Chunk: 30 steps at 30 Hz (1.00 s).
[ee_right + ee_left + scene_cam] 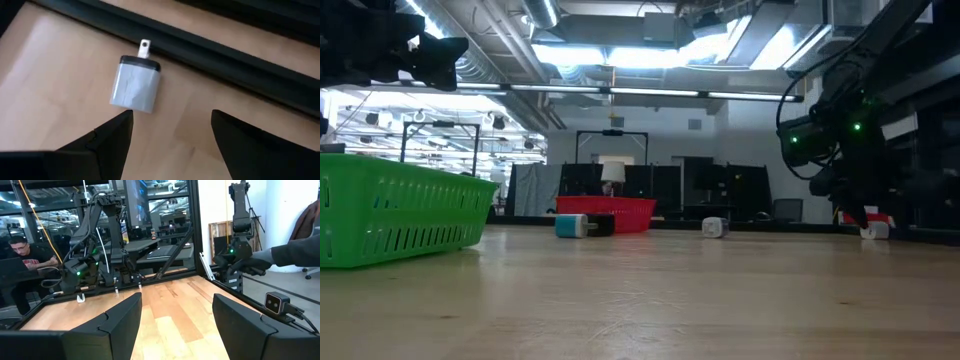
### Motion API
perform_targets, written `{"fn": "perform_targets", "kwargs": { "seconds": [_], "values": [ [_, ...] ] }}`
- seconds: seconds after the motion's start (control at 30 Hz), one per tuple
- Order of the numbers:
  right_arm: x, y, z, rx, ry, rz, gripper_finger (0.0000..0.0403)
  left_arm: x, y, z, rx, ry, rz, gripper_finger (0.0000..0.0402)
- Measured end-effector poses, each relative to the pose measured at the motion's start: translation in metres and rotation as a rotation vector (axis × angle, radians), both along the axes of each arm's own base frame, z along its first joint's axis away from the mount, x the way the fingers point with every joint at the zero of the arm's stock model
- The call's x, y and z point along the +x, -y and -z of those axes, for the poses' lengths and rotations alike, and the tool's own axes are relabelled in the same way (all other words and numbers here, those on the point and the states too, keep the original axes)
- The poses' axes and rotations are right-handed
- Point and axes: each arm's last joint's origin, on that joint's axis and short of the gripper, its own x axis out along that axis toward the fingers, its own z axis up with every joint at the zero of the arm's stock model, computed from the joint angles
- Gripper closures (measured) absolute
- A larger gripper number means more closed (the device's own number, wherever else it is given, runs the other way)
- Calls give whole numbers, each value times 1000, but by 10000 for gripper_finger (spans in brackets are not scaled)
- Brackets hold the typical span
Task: Pick & Place Office items
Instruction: Put the white charger adapter into the red bin
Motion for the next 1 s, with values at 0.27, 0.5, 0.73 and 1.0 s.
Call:
{"fn": "perform_targets", "kwargs": {
  "seconds": [0.27,0.5,0.73,1.0],
  "values": [
    [8,20,3,-72,100,-99,131,0,0,0,0,0,0,162],
    [3,29,3,-91,106,-69,131,0,0,0,0,0,0,162],
    [-3,35,3,-69,88,-61,131,0,0,0,0,0,0,162],
    [-3,35,3,34,96,-175,131,0,0,0,0,0,0,162]
  ]
}}
